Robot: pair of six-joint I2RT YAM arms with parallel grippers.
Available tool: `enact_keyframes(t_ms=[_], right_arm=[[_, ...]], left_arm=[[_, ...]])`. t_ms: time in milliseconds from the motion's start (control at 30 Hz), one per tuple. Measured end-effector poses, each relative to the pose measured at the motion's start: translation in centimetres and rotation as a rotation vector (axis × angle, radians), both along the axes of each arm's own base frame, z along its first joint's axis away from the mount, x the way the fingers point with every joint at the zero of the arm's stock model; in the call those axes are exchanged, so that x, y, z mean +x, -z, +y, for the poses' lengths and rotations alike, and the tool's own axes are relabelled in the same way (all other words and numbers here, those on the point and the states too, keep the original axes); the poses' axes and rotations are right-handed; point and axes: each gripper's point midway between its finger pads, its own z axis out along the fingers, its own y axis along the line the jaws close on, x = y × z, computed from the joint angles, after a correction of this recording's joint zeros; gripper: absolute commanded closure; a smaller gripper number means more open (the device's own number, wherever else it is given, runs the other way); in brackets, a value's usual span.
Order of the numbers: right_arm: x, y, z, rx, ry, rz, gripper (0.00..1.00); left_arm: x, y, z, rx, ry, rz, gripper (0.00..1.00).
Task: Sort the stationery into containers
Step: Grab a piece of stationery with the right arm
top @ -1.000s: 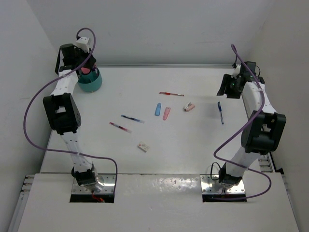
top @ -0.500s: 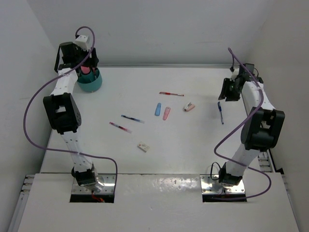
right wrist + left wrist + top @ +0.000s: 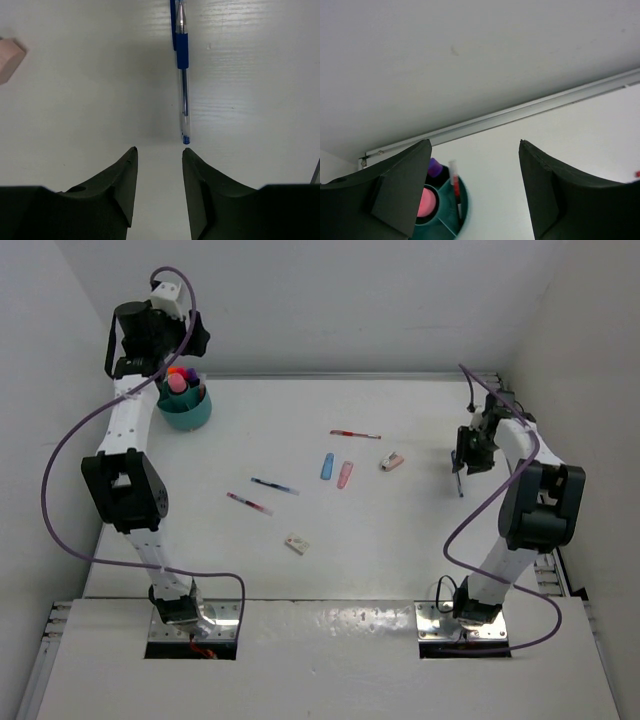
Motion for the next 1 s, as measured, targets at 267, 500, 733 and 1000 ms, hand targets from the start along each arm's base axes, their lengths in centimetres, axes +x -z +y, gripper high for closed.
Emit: enact_keyframes(t_ms=[267,500,733,1000], right_arm=[[0.2,3.1,-0.4,-0.032,-0.002,0.07,0.6],[1.6,6.2,-1.0,-0.031,-0.026,0.125,0.72],[2.8,6.9,-1.5,-0.038,-0.038,0.129,0.74],[2.9,6.9,-1.5,-0.05,-0.081,0.127,1.0]], left_arm=[[-2.5,-1.4,-2.9,0.008,0.061,-0.008,0.23],[-3.0,0.2,-2.9,-0.001,0.061,0.05,0.22],[-3.6,0.9,-3.3,-0.008,0.074,0.079,0.22],[-3.9,1.1,-4.4,-0.037,0.114,0.095,0.25]])
